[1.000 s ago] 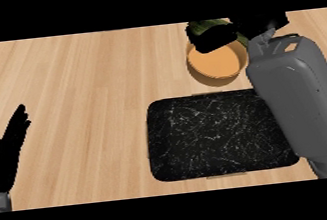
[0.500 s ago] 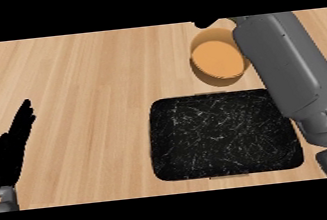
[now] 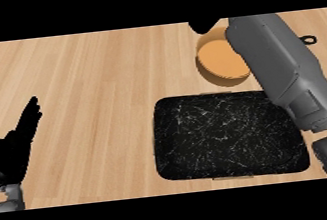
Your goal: Pick the squash from the tray and place it in the pot
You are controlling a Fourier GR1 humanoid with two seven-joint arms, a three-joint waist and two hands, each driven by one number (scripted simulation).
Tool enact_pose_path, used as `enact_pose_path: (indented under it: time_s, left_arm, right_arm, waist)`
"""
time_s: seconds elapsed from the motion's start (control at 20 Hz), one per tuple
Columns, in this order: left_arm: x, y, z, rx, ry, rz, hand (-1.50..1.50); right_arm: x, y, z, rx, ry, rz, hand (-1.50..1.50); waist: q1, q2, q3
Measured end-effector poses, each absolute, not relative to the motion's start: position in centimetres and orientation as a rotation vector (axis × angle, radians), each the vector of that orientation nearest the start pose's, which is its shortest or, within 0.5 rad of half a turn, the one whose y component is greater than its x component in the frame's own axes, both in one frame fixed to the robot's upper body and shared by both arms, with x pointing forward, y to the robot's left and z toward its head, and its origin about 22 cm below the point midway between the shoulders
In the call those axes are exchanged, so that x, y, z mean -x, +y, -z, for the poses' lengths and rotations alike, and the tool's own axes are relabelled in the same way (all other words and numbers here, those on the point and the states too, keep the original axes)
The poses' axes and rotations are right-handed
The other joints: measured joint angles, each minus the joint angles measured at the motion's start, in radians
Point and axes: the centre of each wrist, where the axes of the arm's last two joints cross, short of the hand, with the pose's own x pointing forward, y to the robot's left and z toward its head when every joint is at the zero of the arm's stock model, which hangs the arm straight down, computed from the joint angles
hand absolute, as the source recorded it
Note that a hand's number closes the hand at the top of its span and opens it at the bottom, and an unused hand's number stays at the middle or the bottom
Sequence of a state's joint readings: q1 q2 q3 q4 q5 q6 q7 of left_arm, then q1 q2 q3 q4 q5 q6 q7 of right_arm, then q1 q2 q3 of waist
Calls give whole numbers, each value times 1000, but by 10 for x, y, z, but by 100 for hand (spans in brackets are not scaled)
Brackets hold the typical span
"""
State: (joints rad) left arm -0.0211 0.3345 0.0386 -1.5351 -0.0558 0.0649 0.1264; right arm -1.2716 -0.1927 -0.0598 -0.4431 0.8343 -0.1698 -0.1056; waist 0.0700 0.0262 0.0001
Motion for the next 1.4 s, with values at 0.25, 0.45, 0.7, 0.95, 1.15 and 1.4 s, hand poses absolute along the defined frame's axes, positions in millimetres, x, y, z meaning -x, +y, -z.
enact_pose_path:
  time_s: [0.25,0.45,0.7,0.95,1.15,1.4]
  left_arm:
    - [-251,312,-29,-393,-1432,203,0]
    - [-252,310,-25,-387,-1432,203,0]
    - [-255,313,-28,-390,-1428,196,0]
    - [-251,314,-27,-391,-1422,190,0]
    - [-249,316,-23,-400,-1414,181,0]
    - [-242,325,-21,-410,-1403,167,0]
  right_arm:
    - [-476,-147,-171,706,-1725,-924,-150]
    - [-478,-151,-165,639,-1751,-892,-150]
    - [-478,-149,-168,521,-1898,-709,-150]
    - [-482,-160,-186,356,-1989,-460,-150]
    - [-484,-180,-185,246,-1972,-392,-150]
    - [-483,-217,-181,129,-1938,-365,-150]
  waist:
    - [9,5,0]
    - [9,6,0]
    - [5,4,1]
    - [-3,-1,1]
    - [-14,-5,1]
    - [-31,-13,0]
